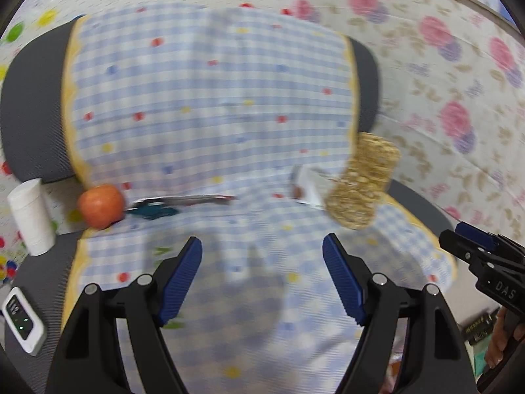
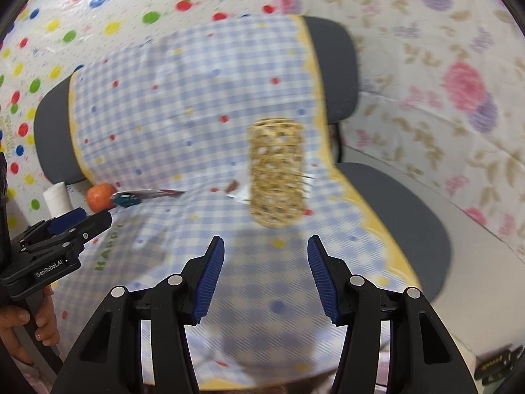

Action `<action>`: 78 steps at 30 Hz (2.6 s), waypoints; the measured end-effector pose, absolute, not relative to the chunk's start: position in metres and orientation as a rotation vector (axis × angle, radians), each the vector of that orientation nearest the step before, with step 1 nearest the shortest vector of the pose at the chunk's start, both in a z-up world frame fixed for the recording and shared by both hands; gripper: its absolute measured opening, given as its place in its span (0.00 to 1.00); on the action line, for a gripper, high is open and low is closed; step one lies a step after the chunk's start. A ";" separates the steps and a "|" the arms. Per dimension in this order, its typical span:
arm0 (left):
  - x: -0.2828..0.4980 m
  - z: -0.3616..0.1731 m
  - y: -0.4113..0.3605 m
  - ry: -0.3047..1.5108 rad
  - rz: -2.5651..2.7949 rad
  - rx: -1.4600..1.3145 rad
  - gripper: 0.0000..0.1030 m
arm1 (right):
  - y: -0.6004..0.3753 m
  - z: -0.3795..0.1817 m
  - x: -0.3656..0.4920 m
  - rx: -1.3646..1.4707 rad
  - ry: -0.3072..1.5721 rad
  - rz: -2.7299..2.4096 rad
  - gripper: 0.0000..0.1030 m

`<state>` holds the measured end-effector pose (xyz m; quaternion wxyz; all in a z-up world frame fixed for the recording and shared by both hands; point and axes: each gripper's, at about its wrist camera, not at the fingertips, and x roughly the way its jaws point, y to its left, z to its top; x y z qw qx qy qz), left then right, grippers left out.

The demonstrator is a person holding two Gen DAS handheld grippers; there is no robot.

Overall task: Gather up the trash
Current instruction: 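Return both open tools to the seat near the teal wrapper, then grasp the teal snack wrapper with the left gripper while the right gripper grasps the red-and-white paper piece, then carry wrapper and paper piece over the pink bin and open both grippers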

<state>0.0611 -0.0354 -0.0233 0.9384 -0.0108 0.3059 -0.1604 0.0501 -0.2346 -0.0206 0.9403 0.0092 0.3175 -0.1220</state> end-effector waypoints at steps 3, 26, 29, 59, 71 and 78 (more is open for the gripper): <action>0.075 -0.026 -0.012 0.636 -0.271 -0.042 0.72 | -0.219 -0.023 0.078 0.007 0.652 -0.194 0.53; 0.174 -0.082 0.071 0.796 -0.147 -0.135 0.64 | -0.141 -0.083 0.253 -0.140 0.833 0.016 0.53; 0.190 -0.089 0.067 0.823 -0.161 -0.149 0.59 | -0.138 -0.090 0.265 -0.157 0.853 0.024 0.53; 0.147 -0.042 0.044 0.699 -0.264 -0.145 0.10 | -0.145 -0.040 0.220 -0.065 0.805 0.093 0.01; 0.081 -0.033 -0.004 0.684 -0.386 -0.123 0.10 | -0.171 -0.007 0.127 0.079 0.729 0.030 0.01; 0.049 -0.025 -0.033 0.667 -0.455 -0.082 0.10 | -0.200 -0.005 0.083 0.141 0.679 -0.020 0.01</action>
